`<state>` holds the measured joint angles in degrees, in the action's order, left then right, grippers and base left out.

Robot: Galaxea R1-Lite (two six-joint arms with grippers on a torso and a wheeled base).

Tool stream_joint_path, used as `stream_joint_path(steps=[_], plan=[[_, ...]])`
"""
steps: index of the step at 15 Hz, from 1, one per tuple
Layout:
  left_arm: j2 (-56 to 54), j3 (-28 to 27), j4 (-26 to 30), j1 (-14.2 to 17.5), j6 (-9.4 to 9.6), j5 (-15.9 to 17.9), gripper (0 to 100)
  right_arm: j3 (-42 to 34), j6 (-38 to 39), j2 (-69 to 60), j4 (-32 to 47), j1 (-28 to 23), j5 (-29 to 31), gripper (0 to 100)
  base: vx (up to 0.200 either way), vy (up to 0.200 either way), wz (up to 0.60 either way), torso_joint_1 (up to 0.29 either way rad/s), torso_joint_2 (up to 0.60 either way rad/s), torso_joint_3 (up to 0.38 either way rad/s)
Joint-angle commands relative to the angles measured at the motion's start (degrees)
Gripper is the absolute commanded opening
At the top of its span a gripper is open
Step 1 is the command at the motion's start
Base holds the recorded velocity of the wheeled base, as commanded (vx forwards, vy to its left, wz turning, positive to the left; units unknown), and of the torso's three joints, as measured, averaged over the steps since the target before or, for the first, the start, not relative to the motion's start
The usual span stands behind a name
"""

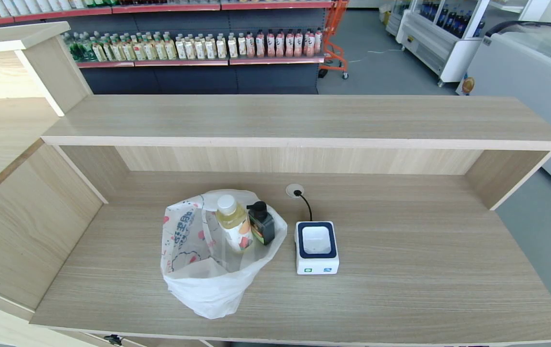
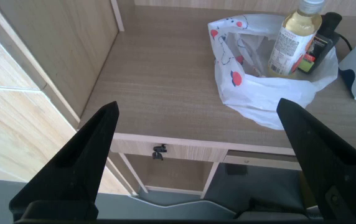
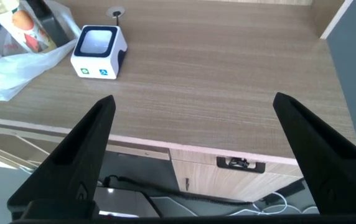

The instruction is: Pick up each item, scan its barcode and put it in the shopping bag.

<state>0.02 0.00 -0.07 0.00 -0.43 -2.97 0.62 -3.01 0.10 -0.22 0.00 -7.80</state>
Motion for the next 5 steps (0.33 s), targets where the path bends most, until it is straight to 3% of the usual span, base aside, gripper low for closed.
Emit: stream_joint_path(steps=[1,5], plan=[[-0.02,0.00,-0.01,0.00,-0.01,-0.01,100,-0.01,-0.07,-0.10,-0.04,0.00,-0.02,100,0.000,0.000,0.00,0.000,0.00,0.000],[-0.02,0.00,-0.01,0.00,-0.01,-0.01,100,-0.01,-0.07,-0.10,-0.04,0.00,-0.02,100,0.000,0.000,0.00,0.000,0.00,0.000]])
